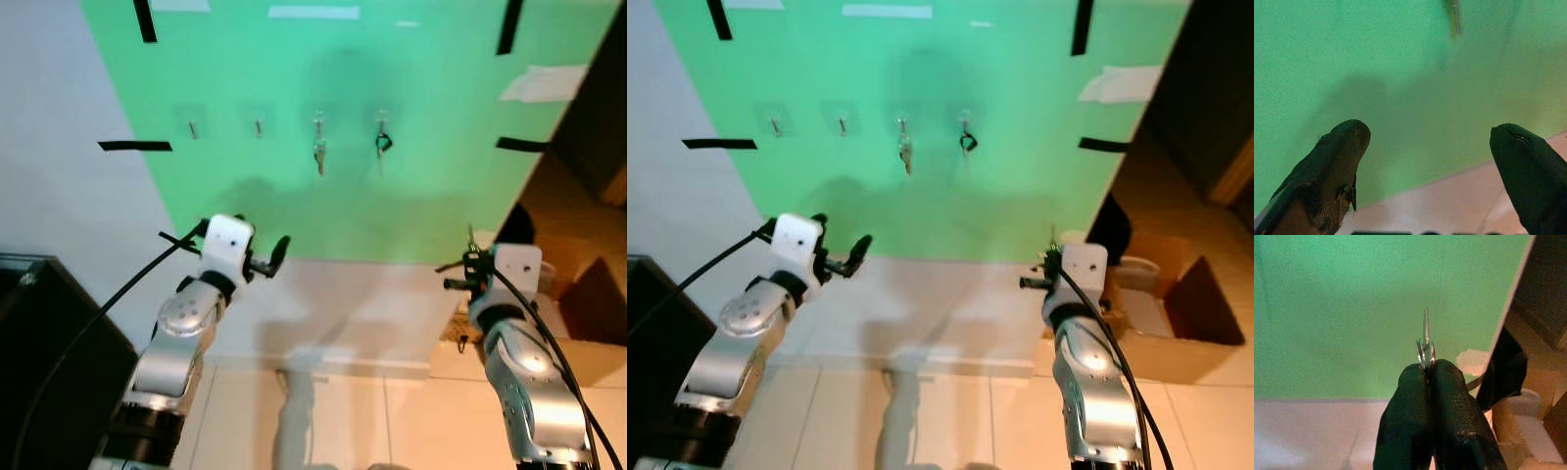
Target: Hang keys on a hook
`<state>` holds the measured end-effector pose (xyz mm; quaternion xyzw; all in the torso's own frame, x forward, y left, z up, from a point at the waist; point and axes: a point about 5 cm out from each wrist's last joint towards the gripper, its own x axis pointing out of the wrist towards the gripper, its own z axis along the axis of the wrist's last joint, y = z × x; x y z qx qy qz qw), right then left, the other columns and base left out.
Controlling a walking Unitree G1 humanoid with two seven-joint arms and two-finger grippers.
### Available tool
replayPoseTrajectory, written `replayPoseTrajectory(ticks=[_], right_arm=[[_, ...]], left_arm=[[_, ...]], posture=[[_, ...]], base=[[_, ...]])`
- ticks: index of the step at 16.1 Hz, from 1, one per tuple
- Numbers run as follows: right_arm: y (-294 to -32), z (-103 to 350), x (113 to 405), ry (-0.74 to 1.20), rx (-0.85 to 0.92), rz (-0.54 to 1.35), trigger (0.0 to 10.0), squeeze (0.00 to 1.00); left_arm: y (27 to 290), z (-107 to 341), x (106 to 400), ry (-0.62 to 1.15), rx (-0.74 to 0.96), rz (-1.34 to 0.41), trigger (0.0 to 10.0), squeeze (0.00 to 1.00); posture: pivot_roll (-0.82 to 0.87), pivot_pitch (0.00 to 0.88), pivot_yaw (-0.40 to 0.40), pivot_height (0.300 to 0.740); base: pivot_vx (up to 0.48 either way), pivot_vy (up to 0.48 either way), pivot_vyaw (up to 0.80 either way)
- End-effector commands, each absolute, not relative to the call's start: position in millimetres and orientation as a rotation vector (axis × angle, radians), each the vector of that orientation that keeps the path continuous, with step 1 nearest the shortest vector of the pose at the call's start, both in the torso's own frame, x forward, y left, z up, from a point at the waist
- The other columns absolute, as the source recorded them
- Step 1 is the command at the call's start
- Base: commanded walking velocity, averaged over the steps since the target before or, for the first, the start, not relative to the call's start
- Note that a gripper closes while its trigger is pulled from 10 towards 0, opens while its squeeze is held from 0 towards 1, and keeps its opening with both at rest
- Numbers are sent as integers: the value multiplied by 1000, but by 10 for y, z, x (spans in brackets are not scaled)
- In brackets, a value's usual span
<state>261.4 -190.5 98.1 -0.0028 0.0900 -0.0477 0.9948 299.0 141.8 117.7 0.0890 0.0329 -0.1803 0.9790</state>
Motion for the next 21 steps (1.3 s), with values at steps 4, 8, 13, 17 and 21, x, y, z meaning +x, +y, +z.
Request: replayPoseTrajectory(ticks=[4, 8, 13, 17, 21], right_arm=[[-1779, 1060, 2627, 133, 13, -26, 10000, 0], [-1674, 1079, 2654, 128, -42, 87, 10000, 0], [-1647, 1122, 2698, 103, -26, 120, 10000, 0], [-1634, 1140, 2712, 92, -36, 149, 10000, 0], [-1600, 1154, 2692, 83, -60, 215, 10000, 0]], left_arm=[[1475, 1185, 3019, 78, 201, -370, 10000, 0], [1473, 1195, 3007, 72, 202, -376, 10000, 0], [1466, 1216, 3014, 60, 192, -377, 10000, 0], [1462, 1215, 3008, 59, 190, -384, 10000, 0], [1446, 1219, 3006, 55, 187, -396, 10000, 0]], posture=[[-129, 0, 59, 740], [-115, 0, 47, 740], [-109, 0, 33, 740], [-108, 0, 30, 740], [-106, 0, 33, 740]], base=[[301, 0, 0], [294, 0, 119], [293, 0, 320], [290, 0, 0], [294, 0, 0]])
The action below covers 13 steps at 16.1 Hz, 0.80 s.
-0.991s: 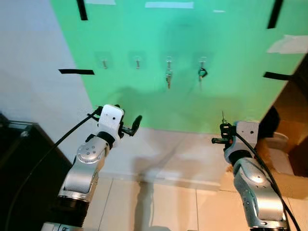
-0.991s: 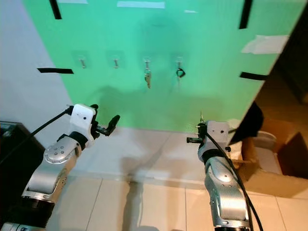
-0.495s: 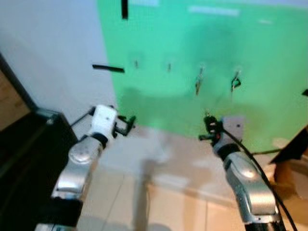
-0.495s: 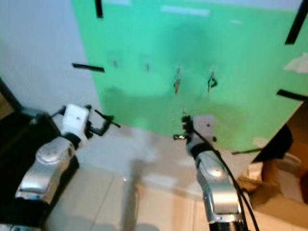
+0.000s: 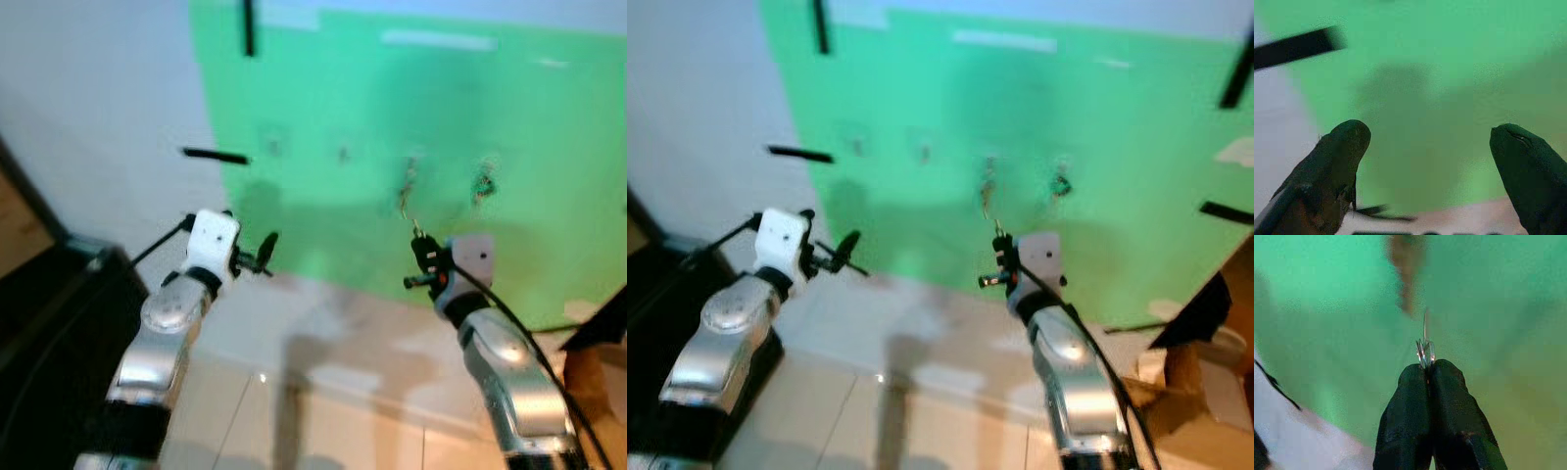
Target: Hang keys on a hook
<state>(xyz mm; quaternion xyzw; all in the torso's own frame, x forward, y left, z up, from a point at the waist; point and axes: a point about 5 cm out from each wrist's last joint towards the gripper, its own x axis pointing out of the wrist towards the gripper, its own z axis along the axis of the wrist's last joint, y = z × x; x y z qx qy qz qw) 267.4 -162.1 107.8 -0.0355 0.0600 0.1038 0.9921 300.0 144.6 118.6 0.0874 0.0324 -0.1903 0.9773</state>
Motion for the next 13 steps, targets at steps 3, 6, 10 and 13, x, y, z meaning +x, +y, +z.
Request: replayPoseTrajectory(ticks=[3, 6, 10, 13], right_arm=[[-1575, 1167, 2674, 72, -89, 270, 10000, 0], [-1546, 1194, 2628, 64, -61, 365, 10000, 0], [-1508, 1253, 2560, 47, -70, 496, 10000, 0], [-1477, 1319, 2551, 33, -76, 553, 10000, 0]], left_arm=[[1441, 1224, 2999, 53, 190, -409, 10000, 0], [1430, 1218, 2983, 55, 188, -419, 10000, 0], [1416, 1224, 2981, 54, 186, -428, 10000, 0], [1422, 1225, 2977, 55, 183, -429, 10000, 0]], posture=[[-104, 0, 34, 740], [-107, 0, 37, 740], [-104, 0, 33, 740], [-101, 0, 28, 740]], base=[[294, 0, 729], [289, 0, 0], [287, 0, 0], [0, 0, 0]])
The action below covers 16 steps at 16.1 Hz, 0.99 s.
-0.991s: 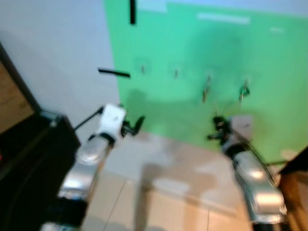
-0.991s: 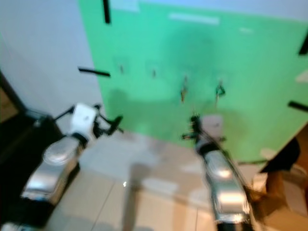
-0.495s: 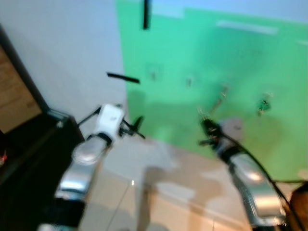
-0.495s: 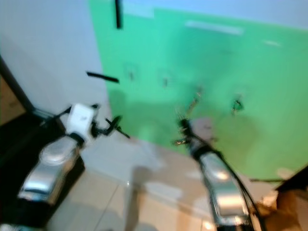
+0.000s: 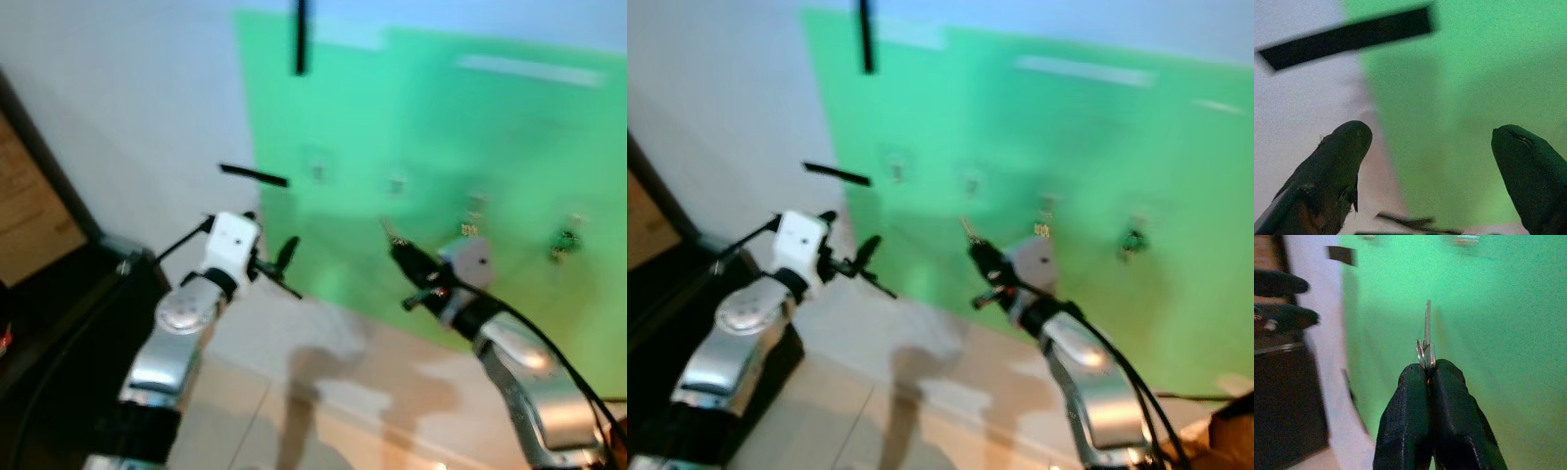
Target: Hang keys on a hook
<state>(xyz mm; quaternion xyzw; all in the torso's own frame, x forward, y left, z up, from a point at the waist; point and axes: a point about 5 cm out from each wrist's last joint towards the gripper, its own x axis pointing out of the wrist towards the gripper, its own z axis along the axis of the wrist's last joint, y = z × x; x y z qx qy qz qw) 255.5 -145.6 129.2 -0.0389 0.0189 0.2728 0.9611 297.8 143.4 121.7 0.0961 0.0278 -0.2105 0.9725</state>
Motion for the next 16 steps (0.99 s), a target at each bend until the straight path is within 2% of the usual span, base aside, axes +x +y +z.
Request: replayPoseTrajectory(ticks=[1, 9, 12, 16], right_arm=[[-1481, 1355, 2563, 13, -68, 547, 10000, 0], [-1437, 1528, 2565, -114, -80, 576, 10000, 0], [-1408, 1546, 2666, -44, 120, 539, 10000, 0], [-1408, 1730, 2773, -85, 271, 544, 10000, 0]], left_arm=[[1420, 1226, 2976, 54, 182, -429, 10000, 0], [1405, 1232, 2976, 53, 180, -437, 10000, 0], [1381, 1245, 3007, 50, 188, -457, 10000, 0], [1358, 1258, 3024, 44, 192, -469, 10000, 0]], posture=[[-101, 0, 29, 740], [-101, 0, 24, 740], [-107, 0, 32, 740], [-108, 0, 34, 740]], base=[[0, 0, 0], [0, 0, 0], [0, 0, 0], [0, 0, 0]])
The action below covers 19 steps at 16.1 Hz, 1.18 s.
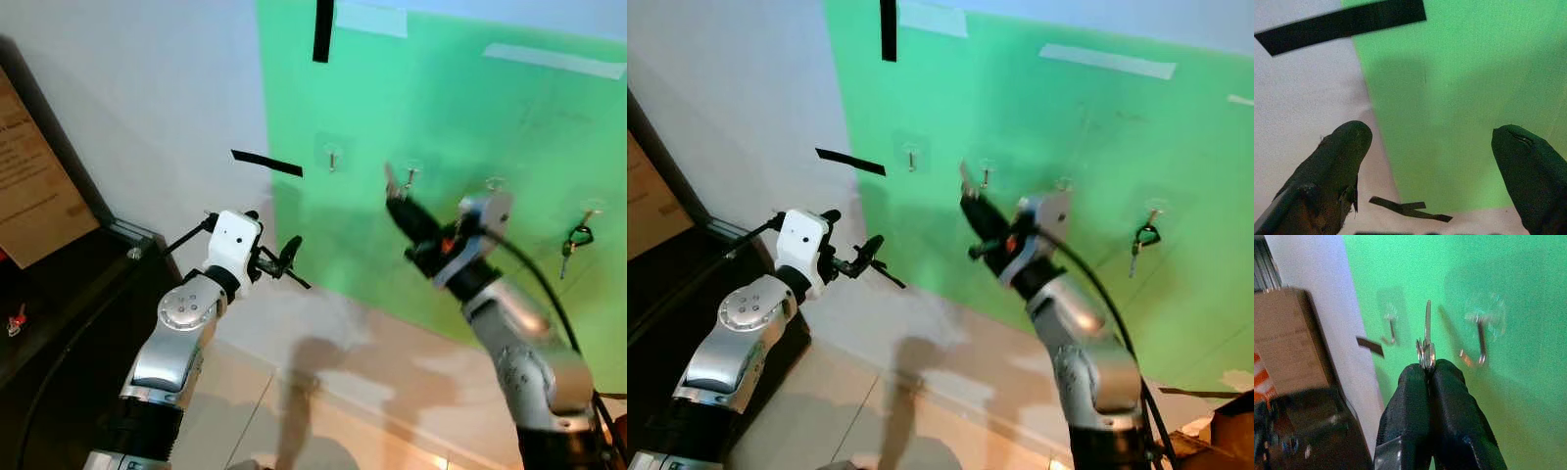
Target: Hang keys on a hook
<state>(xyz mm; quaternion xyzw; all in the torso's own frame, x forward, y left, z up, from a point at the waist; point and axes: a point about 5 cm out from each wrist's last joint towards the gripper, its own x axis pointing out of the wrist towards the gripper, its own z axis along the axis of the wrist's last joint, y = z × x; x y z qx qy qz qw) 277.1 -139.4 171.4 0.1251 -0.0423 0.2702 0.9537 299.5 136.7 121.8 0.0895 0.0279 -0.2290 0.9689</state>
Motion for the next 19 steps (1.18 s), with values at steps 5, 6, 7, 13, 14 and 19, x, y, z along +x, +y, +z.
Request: replayPoseTrajectory(ticks=[5, 6, 7, 13, 14, 19], right_arm=[[-1440, 1808, 2831, -89, 288, 537, 10000, 0], [-1460, 1812, 2849, -91, 291, 510, 10000, 0], [-1505, 1808, 2882, -93, 305, 457, 10000, 0], [-1647, 1692, 2928, -5, 351, 344, 10000, 0], [-1676, 1604, 2909, 43, 307, 323, 10000, 0], [-1639, 1431, 2833, 117, 210, 316, 10000, 0]], left_arm=[[1354, 1254, 3028, 43, 187, -469, 10000, 0], [1353, 1253, 3026, 43, 187, -468, 10000, 0], [1349, 1253, 3025, 42, 186, -469, 10000, 0], [1338, 1250, 3014, 43, 182, -472, 10000, 0], [1337, 1247, 3014, 44, 180, -473, 10000, 0], [1334, 1241, 3012, 45, 178, -479, 10000, 0]], posture=[[-103, 0, 25, 740], [-103, 0, 25, 740], [-102, 0, 24, 740], [-107, 0, 22, 740], [-106, 0, 21, 740], [-110, 0, 22, 740]], base=[[0, 0, 0], [0, 0, 0], [0, 0, 0], [0, 0, 0], [0, 0, 0], [0, 0, 0]])
